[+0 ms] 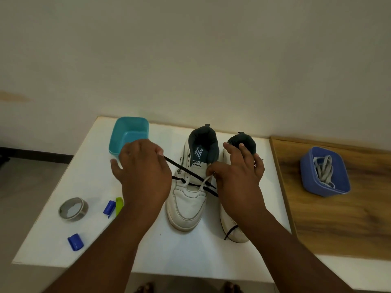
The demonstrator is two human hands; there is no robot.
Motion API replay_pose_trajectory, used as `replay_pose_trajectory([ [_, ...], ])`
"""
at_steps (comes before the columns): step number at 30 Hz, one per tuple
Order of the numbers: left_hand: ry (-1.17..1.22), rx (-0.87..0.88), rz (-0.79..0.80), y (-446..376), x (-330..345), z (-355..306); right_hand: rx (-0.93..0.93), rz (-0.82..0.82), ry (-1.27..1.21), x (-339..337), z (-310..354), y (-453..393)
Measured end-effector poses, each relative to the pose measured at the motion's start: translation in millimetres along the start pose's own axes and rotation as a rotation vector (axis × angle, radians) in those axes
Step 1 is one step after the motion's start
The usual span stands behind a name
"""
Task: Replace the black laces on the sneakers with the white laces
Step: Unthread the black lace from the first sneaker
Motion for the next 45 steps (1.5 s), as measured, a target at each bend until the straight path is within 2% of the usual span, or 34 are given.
replay_pose_trajectory([
  [2,0.017,0.157,0.084,2,4,-8,-0.012,-0.009,-0.005,1,0,0],
  [4,-0.066,0.270,0.218,6,10,-16,-0.020,-0.014,-0.008,2,-1,-1],
  [7,-0.170,0.255,0.342,7,17,-20,-0.014,-0.006,0.003,2,-1,-3],
  [12,-0.027,0.210,0.197,6,9,-17,-0.026,-0.015,0.015,2,-1,-1],
  [16,0.022,0.140,0.259,7,11,-15,-0.037,-0.014,0.042,1,1,-1],
  [21,0.114,0.056,0.048,4,-4,-5,-0.018,0.013,0.076,-1,-6,1],
  [24,0.091,0.054,0.094,7,-7,-10,-0.014,0.002,0.072,0,-5,1],
  [28,0.048,-0.032,0.208,6,-5,-8,-0.013,0.009,0.030,0,-2,1],
  [33,-0.024,-0.105,0.176,5,-1,-2,-0.128,0.021,-0.146,-5,3,5],
  [36,-0.093,-0.144,0.207,5,4,0,-0.148,0.053,-0.105,-5,6,5],
  [41,0.015,0.045,0.138,9,9,-11,-0.129,0.085,0.006,7,7,4],
  [45,-0.058,0.012,0.236,9,13,-19,-0.154,0.086,0.094,16,14,5],
])
Point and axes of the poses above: each hand's wrist, its own y-axis away from the middle knuckle, its own x-axis out of the palm, z = x × y, the point moved 1 cm from there along -y, towards the middle knuckle, and after that the axes turned 15 degrees about z, right-handed, at the moved point
